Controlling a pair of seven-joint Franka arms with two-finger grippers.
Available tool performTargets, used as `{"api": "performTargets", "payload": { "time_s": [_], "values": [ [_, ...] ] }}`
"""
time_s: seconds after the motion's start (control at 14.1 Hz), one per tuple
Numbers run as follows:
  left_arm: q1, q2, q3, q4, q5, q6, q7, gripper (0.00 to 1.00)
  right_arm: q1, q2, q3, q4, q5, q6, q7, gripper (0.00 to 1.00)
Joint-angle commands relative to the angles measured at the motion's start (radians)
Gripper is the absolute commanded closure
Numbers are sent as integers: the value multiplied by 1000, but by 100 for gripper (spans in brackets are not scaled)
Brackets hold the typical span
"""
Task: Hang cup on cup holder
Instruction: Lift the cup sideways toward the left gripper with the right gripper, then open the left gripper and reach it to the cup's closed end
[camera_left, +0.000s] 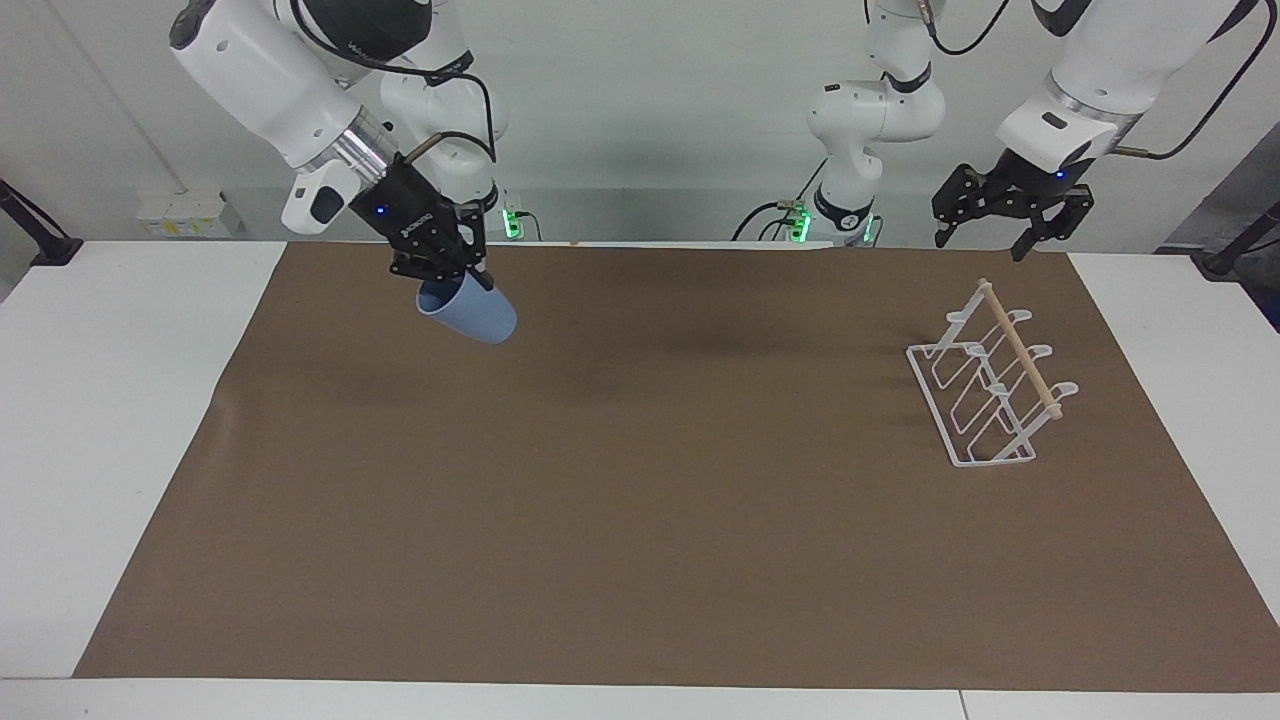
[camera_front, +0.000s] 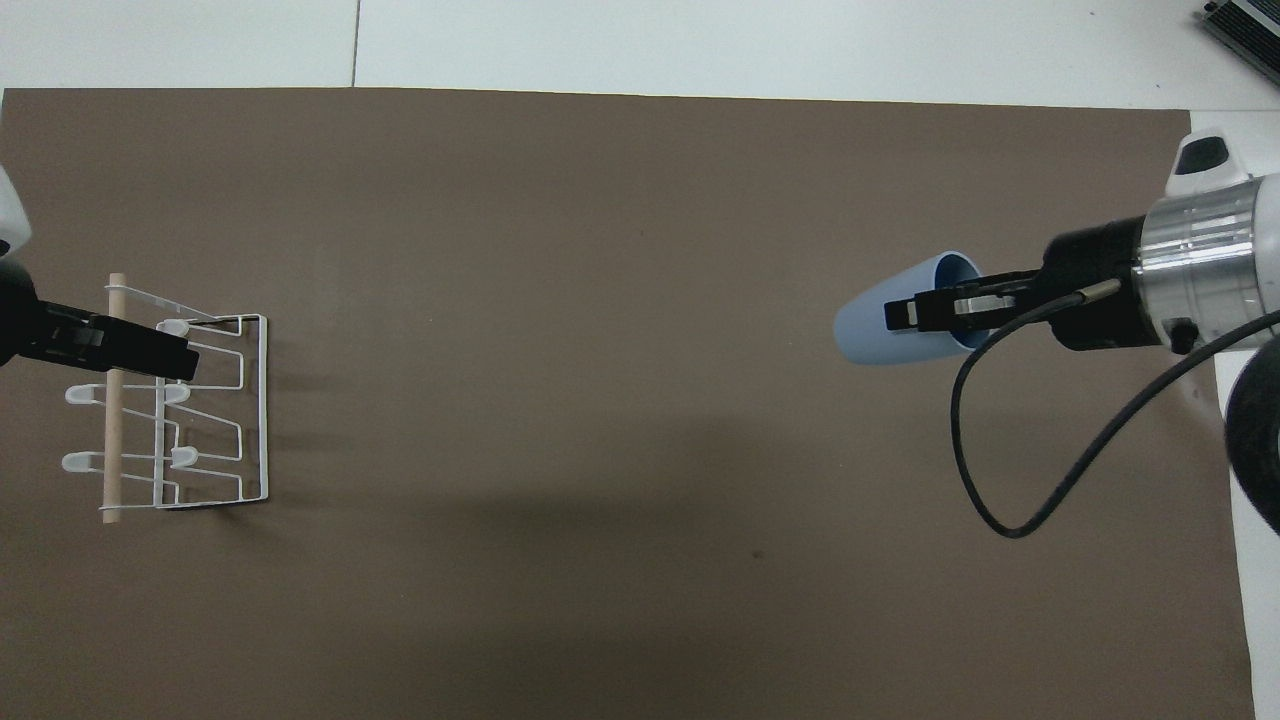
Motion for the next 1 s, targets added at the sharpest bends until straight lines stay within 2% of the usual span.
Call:
{"api": "performTargets", "payload": {
  "time_s": [0.0, 0.14, 0.28, 0.5, 0.78, 0.92],
  "values": [
    [-31, -30, 5, -40, -12, 29, 120, 0, -3, -15, 26, -3, 144, 10, 21, 100],
    [-34, -32, 2, -40, -14, 29, 200, 0, -3, -33, 38, -24, 223, -7, 78, 100],
    [-70, -32, -5, -40, -18, 26, 229, 0, 47, -57, 41, -56, 335, 10, 174, 100],
    [-81, -33, -8, -39, -106, 26, 387, 0, 177, -58, 43, -56, 384, 162, 317, 100],
    [-94, -35, -25, -39, -115, 35, 599, 0, 259, -55, 43, -58, 499, 300, 342, 100],
    [-110, -35, -25, -40, -121, 44, 728, 0, 313, -53, 43, -58, 502, 372, 366, 100]
  ]
}}
